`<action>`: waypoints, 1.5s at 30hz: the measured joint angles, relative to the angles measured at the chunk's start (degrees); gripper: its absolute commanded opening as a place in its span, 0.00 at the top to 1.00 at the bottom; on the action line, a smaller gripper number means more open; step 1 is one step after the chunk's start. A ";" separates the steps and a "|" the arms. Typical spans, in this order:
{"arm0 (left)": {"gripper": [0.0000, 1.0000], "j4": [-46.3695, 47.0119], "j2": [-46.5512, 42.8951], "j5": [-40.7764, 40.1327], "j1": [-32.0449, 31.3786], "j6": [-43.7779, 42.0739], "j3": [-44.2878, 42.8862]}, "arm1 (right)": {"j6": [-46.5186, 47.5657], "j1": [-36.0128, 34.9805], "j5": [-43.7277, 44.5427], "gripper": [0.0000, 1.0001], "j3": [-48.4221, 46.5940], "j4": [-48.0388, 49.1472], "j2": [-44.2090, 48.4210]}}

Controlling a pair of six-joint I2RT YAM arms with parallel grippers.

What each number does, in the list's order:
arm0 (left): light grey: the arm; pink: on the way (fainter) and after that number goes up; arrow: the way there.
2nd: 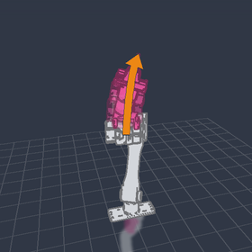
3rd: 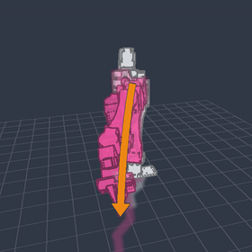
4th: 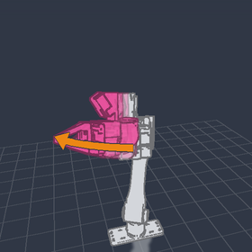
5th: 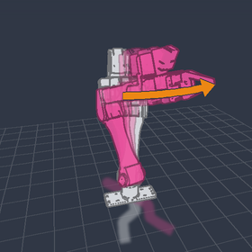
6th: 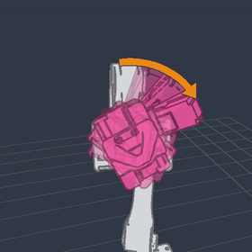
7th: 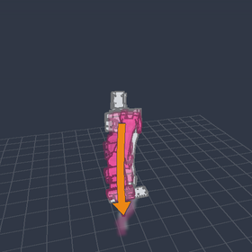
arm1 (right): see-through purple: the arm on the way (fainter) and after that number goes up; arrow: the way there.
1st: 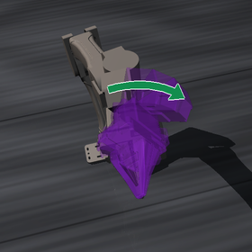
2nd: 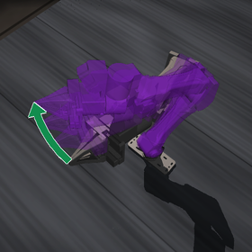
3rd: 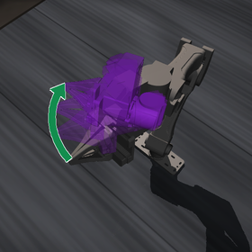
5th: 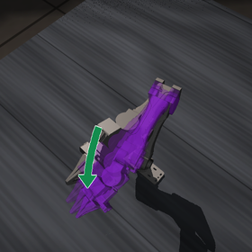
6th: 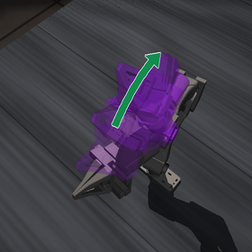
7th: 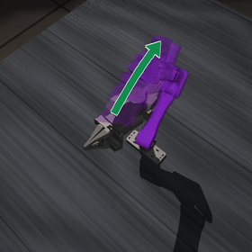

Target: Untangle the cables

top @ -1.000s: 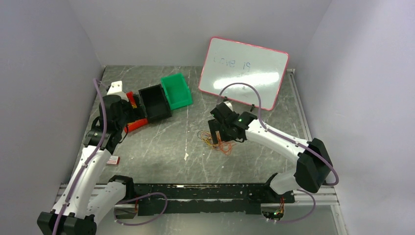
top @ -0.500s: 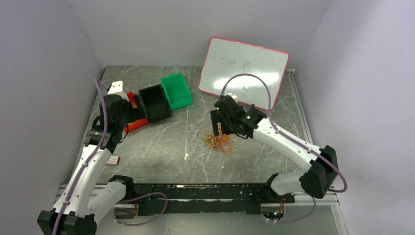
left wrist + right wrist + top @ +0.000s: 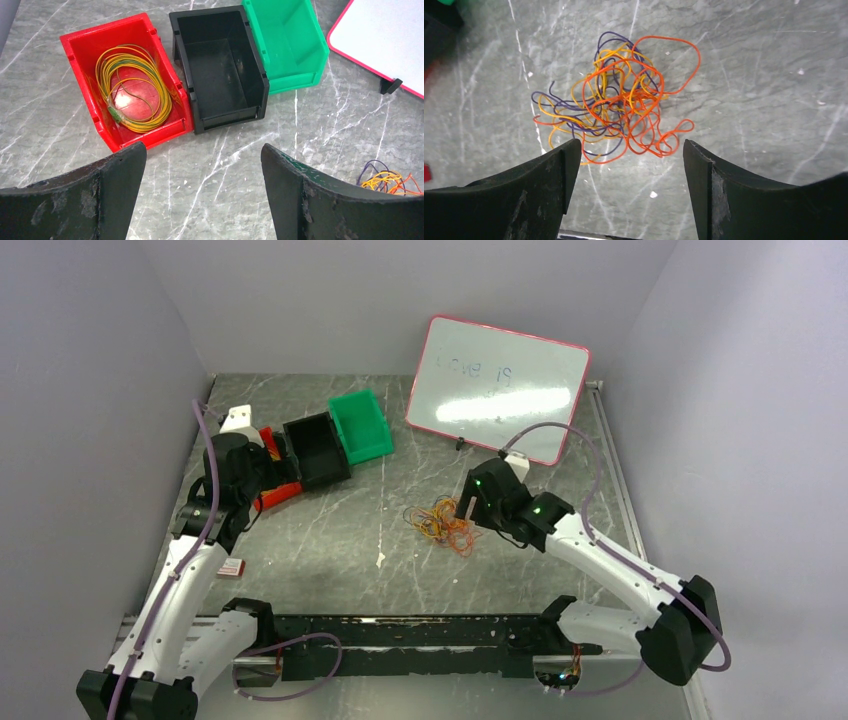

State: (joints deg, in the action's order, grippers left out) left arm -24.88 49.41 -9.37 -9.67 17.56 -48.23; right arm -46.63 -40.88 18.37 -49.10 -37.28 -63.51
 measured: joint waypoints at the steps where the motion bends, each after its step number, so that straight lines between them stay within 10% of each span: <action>1: 0.11 0.02 0.00 0.02 0.00 0.00 -0.02 | -1.07 0.31 -0.55 0.23 0.72 1.36 0.02; 13: 0.11 0.07 0.00 0.22 0.00 -0.02 0.00 | -11.30 7.69 -5.46 0.49 11.61 16.24 -1.81; 22: 0.00 0.59 -0.13 1.33 0.04 -0.44 0.04 | -9.97 8.33 -6.25 1.00 11.78 23.12 -2.51; 45: 0.00 32.26 -1.92 15.34 -19.26 1.73 13.66 | 21.46 8.33 -29.16 1.00 -20.04 23.50 -3.85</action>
State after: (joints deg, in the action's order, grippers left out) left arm 7.38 47.48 5.98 -28.93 19.29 -34.57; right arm -25.17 -32.56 -10.79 -69.14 -13.78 -67.35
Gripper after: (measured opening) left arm 0.985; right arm 0.018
